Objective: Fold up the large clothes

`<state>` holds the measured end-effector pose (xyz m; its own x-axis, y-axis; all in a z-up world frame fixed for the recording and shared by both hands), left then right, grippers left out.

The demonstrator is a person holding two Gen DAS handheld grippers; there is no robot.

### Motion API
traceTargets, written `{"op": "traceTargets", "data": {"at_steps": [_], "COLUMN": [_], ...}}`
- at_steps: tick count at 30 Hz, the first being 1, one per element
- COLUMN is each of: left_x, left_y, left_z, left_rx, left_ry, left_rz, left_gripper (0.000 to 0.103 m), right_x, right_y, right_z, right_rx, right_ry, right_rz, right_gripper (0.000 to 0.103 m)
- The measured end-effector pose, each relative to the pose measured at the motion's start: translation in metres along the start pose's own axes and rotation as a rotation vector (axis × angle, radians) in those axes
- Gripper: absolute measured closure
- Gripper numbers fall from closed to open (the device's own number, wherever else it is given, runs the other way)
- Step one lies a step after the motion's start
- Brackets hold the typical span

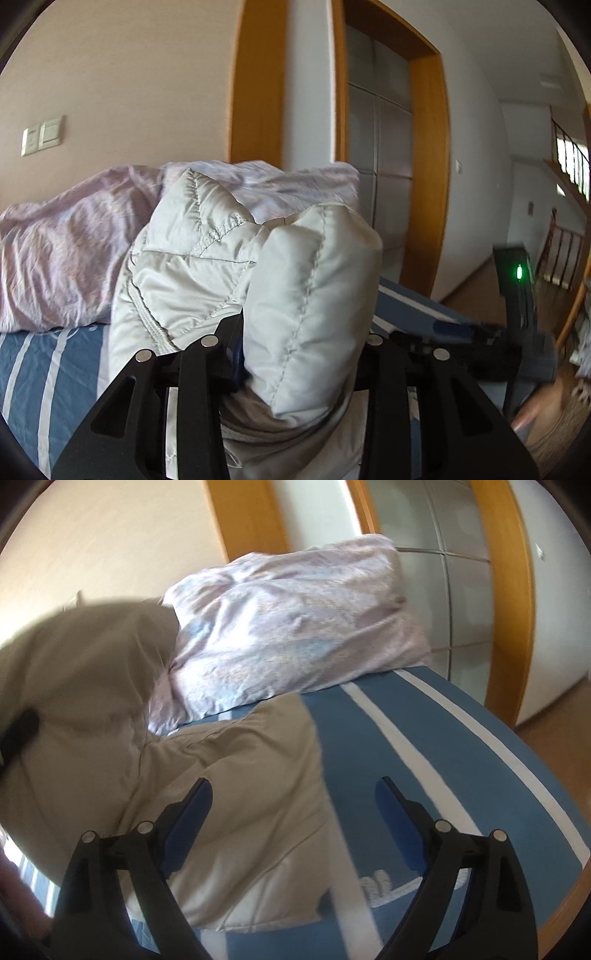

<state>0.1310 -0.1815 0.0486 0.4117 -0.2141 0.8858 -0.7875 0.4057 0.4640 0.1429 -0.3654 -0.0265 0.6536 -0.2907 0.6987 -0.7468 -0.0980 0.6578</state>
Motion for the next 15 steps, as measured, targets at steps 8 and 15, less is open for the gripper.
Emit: {"op": "traceTargets", "data": {"at_steps": [8,15], "left_x": [-0.019,-0.031], "left_y": [-0.041,-0.062], "left_z": [0.044,0.064], "left_rx": [-0.044,-0.049], "left_ry": [-0.145,-0.218], "left_rz": [-0.09,-0.124], "left_gripper": [0.062,0.058], "right_x": [0.039,0.068], "right_y": [0.025,0.017], "right_z": [0.025,0.004], "right_rx": [0.217,0.382], "right_ry": [-0.047,0.005], "right_rz": [-0.023,-0.137], "right_gripper": [0.013,0.013]}}
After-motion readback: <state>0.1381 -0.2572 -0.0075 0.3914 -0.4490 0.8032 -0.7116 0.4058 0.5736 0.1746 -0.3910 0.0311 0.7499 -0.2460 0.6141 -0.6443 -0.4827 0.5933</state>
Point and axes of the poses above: each gripper's, at about its wrist camera, not at the fingertips, and y roughly against the way its jaws point, z to its right, x to its top, the point moved 1 cm from there along -y, roughly the way its jaws point, and after that the axes turned 11 degrees about -z, right-handed, at the moved point
